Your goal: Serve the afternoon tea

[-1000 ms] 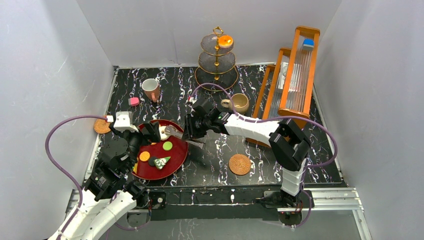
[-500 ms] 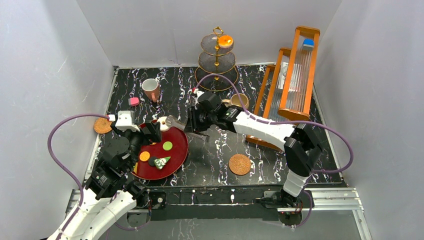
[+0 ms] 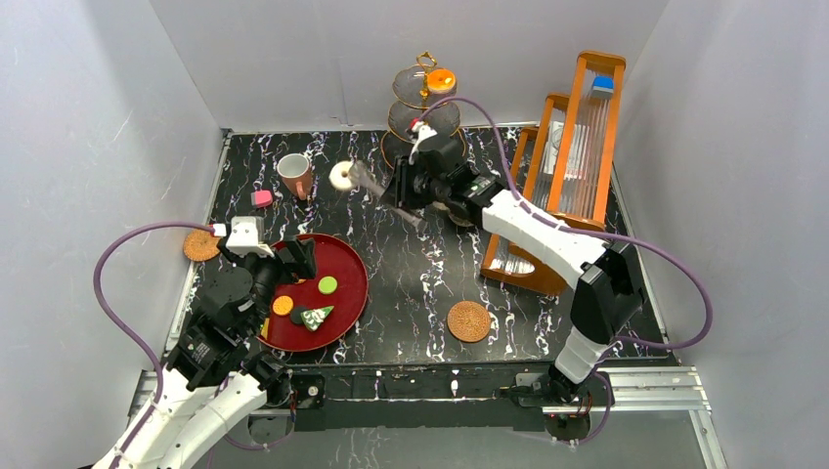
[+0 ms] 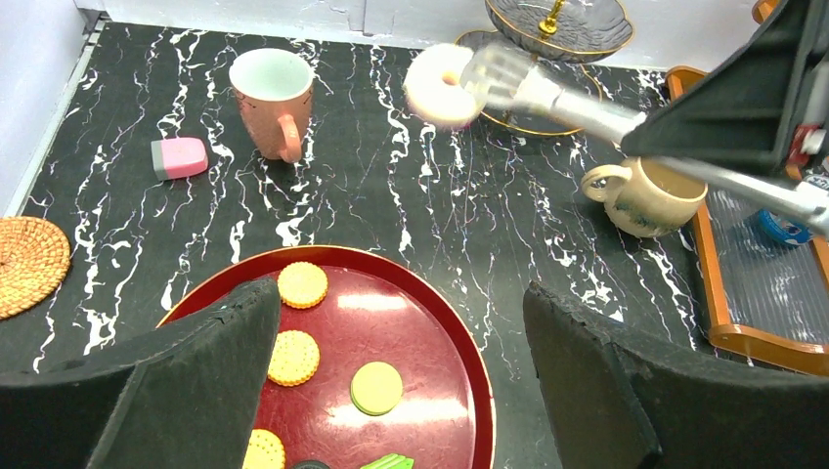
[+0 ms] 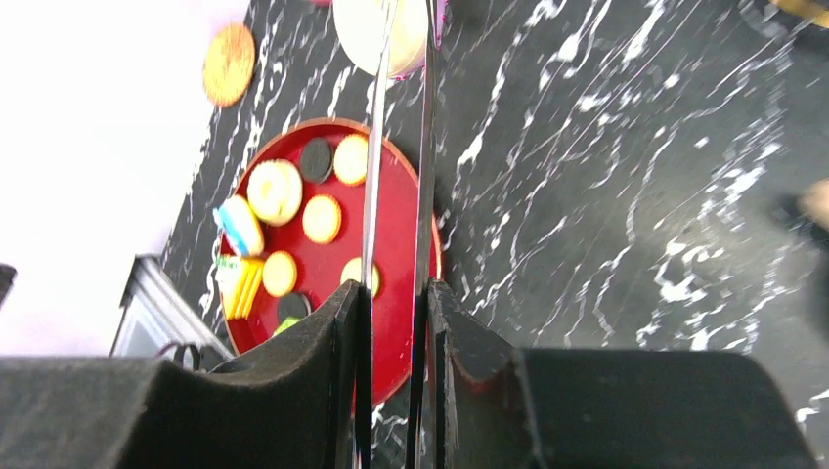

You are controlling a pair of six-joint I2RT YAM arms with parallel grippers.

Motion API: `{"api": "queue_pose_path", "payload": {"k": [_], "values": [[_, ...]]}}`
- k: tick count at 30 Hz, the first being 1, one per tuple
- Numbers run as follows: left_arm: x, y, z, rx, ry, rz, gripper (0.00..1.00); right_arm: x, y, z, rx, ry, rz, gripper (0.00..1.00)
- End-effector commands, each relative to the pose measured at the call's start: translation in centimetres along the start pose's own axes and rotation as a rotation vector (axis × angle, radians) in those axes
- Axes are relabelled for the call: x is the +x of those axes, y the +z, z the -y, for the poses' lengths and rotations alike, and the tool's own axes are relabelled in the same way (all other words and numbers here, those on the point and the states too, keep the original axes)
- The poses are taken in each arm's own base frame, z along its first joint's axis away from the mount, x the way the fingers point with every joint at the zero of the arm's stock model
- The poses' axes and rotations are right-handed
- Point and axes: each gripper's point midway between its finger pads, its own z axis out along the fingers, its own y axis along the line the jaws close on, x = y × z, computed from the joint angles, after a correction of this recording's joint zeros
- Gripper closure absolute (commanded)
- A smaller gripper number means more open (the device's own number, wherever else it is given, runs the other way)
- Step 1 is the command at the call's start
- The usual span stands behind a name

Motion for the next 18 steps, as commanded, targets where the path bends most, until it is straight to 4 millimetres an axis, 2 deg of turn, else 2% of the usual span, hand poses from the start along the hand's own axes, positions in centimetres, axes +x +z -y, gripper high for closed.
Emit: {"api": "queue_pose_path", "payload": {"k": [1,7,18], "values": [[-0.2,0.3,0.3,0.007,0.006,0.005,0.09,-7.8,-4.1,-1.6,-0.019,-0.062,0.222,0.69],[-0.1,0.3,0.4,0.012,0.008,0.002,0.09,-12.4,-6.0,-0.5,0.032,-0.092,0.342,0.69],[0.3,0.8,1.0,0.028,0.02,-0.02,0.08,-18.3,-8.7,1.5,0.149,-0.128,0.537,0.69]]}}
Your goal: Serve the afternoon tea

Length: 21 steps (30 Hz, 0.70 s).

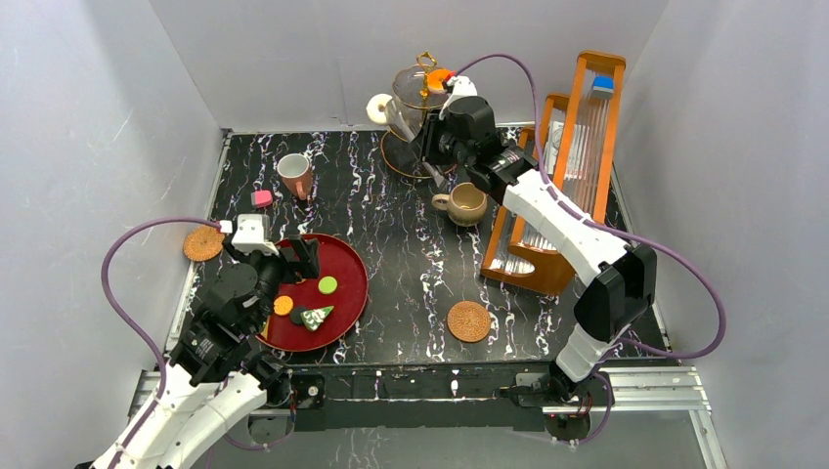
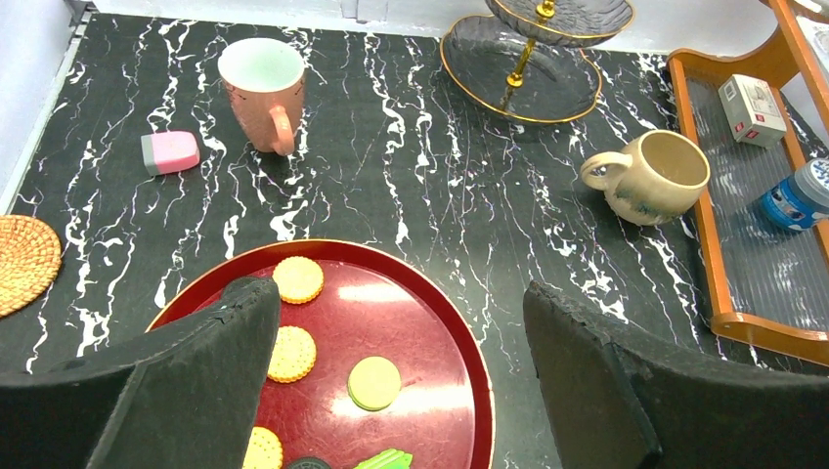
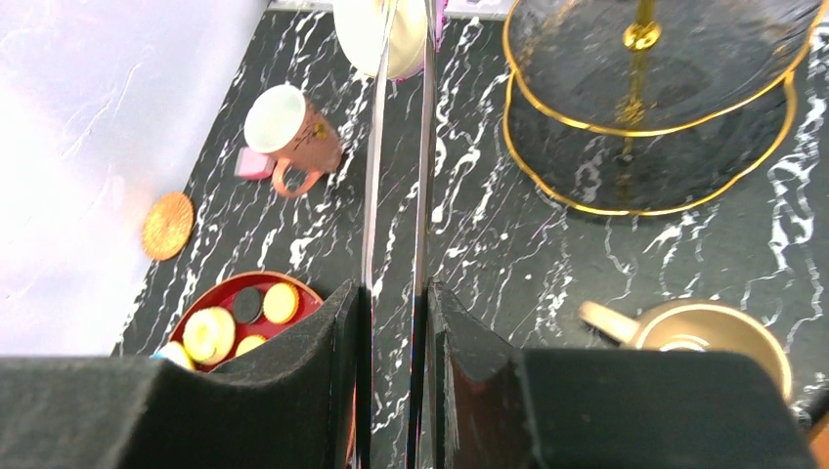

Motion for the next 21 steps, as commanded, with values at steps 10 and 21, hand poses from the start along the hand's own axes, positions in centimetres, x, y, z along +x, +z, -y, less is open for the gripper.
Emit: {"api": "queue_pose_path", "payload": {"k": [10,21], "values": [[0.0,0.5,0.6,0.018,0.015,-0.006,0.08,-12.6,-3.4,2.1,0.094,-0.03,0.405,0.68],[-0.2,0.3,0.7,0.027,0.011,0.001,0.08,-13.0,-1.8,2.6,0.077,-0.019,0.425,0.68]]}}
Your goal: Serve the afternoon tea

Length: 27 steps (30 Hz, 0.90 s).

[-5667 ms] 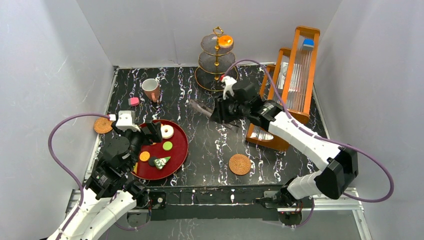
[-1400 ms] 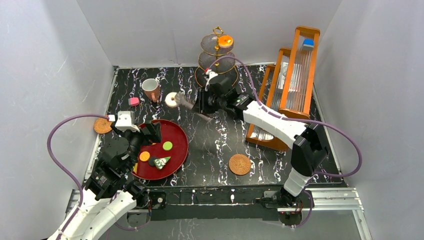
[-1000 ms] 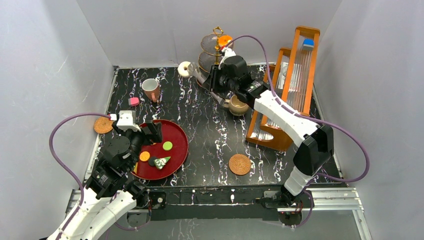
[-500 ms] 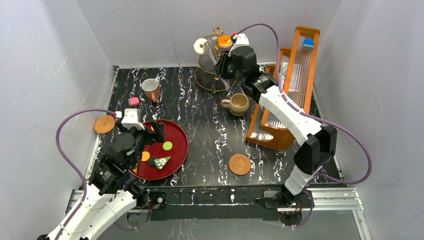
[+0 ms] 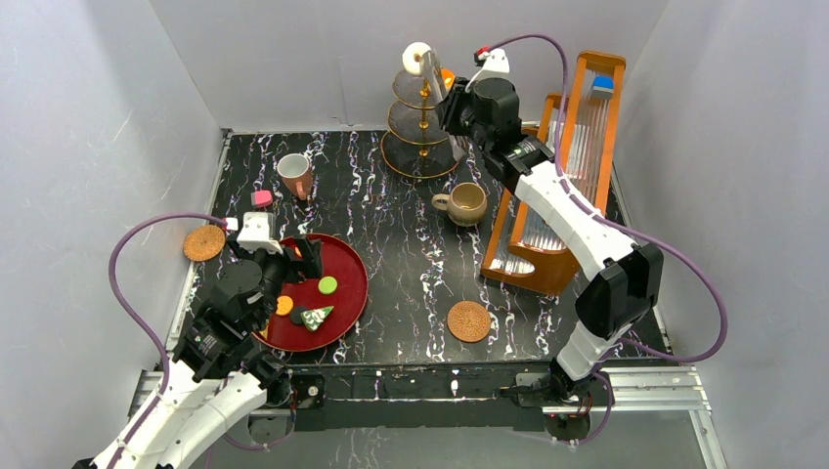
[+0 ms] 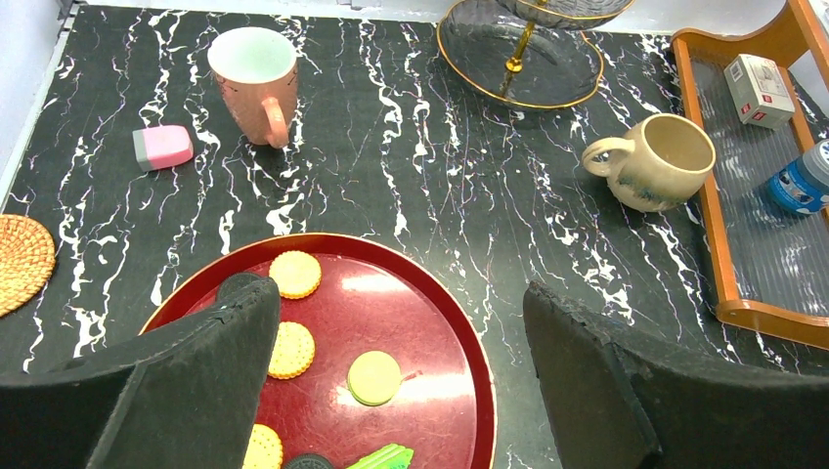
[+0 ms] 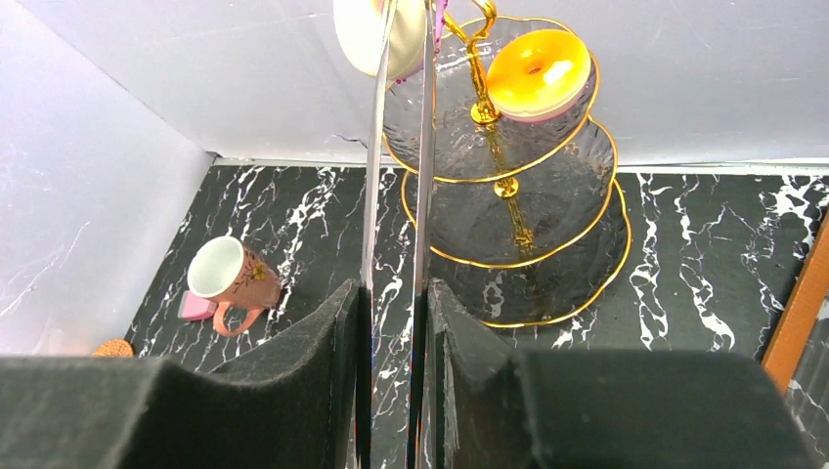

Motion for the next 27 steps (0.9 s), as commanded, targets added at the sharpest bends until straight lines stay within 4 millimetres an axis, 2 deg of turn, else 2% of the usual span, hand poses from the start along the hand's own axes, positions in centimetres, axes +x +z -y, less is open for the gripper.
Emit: {"api": "queue_pose_path", "payload": {"k": [1,7,13,27], "values": [[-0.9,-0.2,0.2,0.014,-0.013,0.037,0.08,-4.9,-0.3,-2.2,-0.071,0.031,0.153,0.68],[-1.1,-0.4,0.2,0.017,-0.02,0.046,0.08,-4.6,0.5,-2.3,-0.08,0.03,0.159,0.68],[-1.3,-0.5,0.2,0.02,-0.022,0.051,0.08,-3.5,1.6,-2.4,-0.086,0.01,0.139,0.68],[-1.3,-0.6,0.2,0.024,-0.025,0.052,0.08,-1.2,4.2,-1.0,-0.017,-0.024,0.112,0.69]]}}
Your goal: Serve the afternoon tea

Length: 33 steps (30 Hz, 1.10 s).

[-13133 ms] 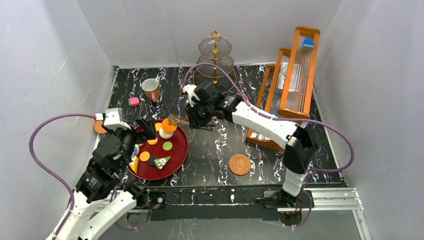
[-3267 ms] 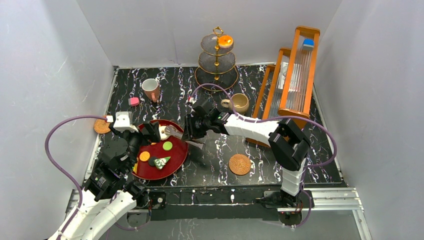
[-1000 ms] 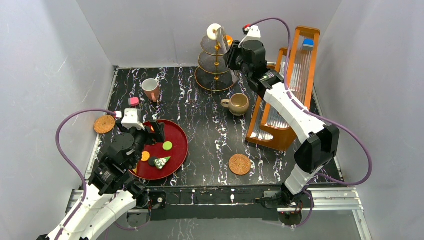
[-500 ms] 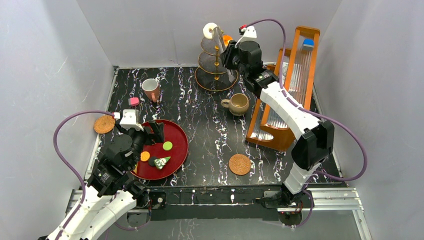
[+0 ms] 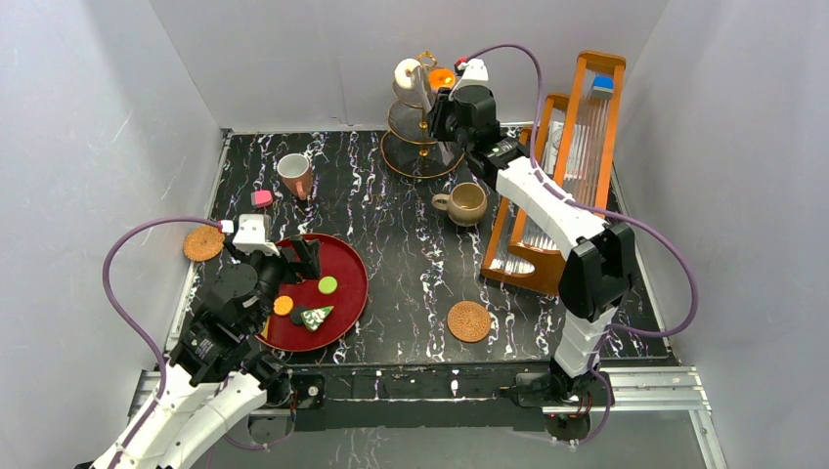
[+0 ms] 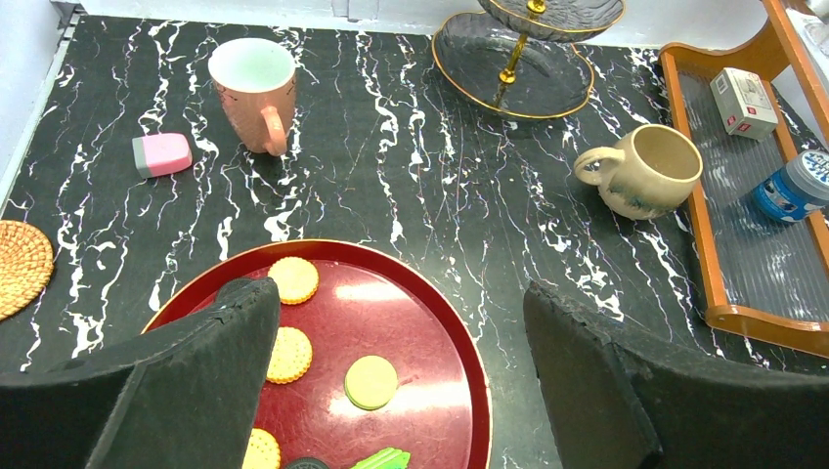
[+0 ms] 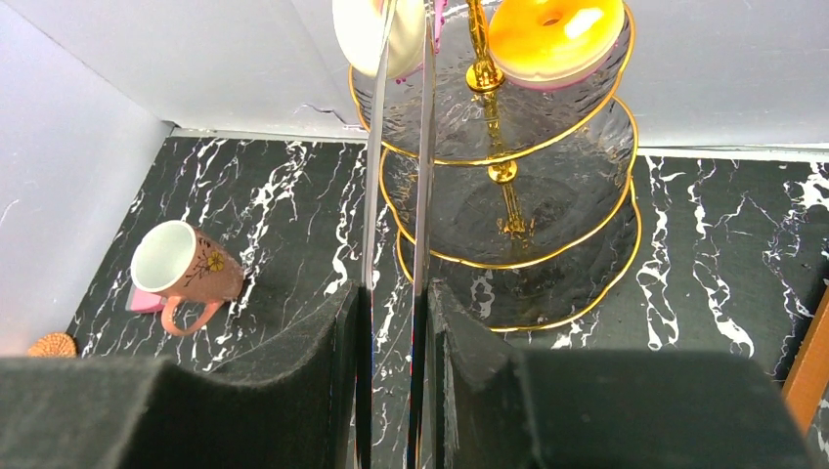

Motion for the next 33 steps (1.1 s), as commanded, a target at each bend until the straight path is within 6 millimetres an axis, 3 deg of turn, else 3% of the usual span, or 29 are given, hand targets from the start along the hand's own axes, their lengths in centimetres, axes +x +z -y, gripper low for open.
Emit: {"api": "queue_pose_path", "payload": {"k": [1,20,33], "values": [[-0.8,-0.2,0.3,0.018,-0.016,0.029,0.08,-5.1,-0.2,-1.6,-0.031,0.015,0.153,0.69],[-1.0,-0.4,0.5,0.037,-0.024,0.04,0.08,-4.0,2.6,-0.7,0.028,-0.021,0.149,0.64],[-1.1,-0.6,0.3,0.029,-0.025,0.049,0.08,-4.7,2.4,-1.3,0.008,-0.017,0.15,0.54]]}}
